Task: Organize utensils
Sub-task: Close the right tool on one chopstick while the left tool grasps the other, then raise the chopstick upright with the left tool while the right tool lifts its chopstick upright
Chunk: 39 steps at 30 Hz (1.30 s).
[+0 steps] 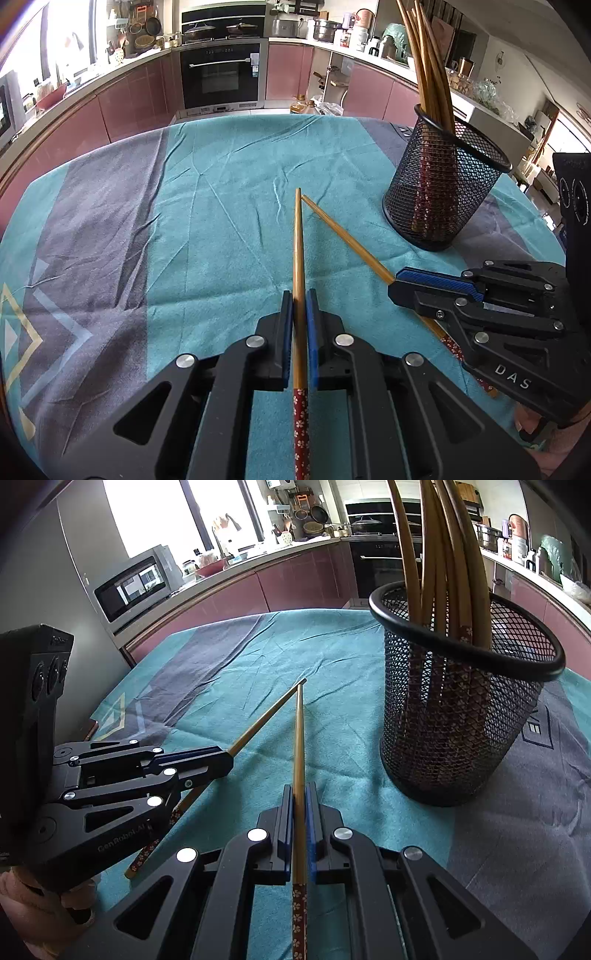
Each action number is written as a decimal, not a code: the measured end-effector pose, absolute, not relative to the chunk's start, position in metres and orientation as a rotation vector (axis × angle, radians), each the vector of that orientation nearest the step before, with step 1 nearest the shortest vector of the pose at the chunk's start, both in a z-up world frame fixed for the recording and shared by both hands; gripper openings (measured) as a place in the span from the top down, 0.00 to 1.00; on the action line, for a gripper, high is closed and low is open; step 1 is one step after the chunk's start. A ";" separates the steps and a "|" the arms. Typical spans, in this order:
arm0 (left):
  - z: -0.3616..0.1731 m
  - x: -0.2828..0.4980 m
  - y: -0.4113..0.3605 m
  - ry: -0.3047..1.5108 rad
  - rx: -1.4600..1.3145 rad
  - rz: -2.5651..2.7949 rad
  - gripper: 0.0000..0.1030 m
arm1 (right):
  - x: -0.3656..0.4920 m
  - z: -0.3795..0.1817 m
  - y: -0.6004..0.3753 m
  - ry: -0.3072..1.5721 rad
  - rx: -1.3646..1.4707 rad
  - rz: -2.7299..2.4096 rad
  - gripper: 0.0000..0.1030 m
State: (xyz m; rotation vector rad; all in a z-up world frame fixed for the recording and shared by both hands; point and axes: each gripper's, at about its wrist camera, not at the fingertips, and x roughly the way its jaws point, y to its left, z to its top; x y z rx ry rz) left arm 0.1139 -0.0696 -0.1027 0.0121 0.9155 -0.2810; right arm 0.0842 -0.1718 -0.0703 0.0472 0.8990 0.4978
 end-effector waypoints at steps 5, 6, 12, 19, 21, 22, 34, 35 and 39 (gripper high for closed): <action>-0.095 0.108 -0.067 0.897 0.001 -0.293 0.92 | 0.080 -0.063 -0.175 0.883 0.062 0.509 0.95; -0.093 0.107 -0.066 0.891 0.000 -0.295 0.93 | 0.080 -0.062 -0.175 0.879 0.066 0.511 0.95; -0.082 0.100 -0.062 0.869 -0.016 -0.309 0.93 | 0.074 -0.052 -0.178 0.851 0.081 0.529 0.95; -0.071 0.091 -0.061 0.844 -0.023 -0.321 0.93 | 0.068 -0.042 -0.186 0.824 0.106 0.543 0.95; -0.068 0.090 -0.061 0.839 -0.026 -0.326 0.93 | 0.066 -0.039 -0.187 0.816 0.108 0.547 0.95; -0.067 0.089 -0.061 0.836 -0.027 -0.328 0.93 | 0.065 -0.039 -0.188 0.813 0.108 0.547 0.95; -0.052 0.080 -0.061 0.813 -0.043 -0.356 0.93 | 0.057 -0.027 -0.195 0.776 0.126 0.552 0.95; -0.051 0.080 -0.061 0.811 -0.044 -0.358 0.93 | 0.056 -0.026 -0.195 0.772 0.128 0.552 0.95; -0.046 0.078 -0.062 0.800 -0.051 -0.367 0.93 | 0.054 -0.022 -0.199 0.756 0.132 0.551 0.95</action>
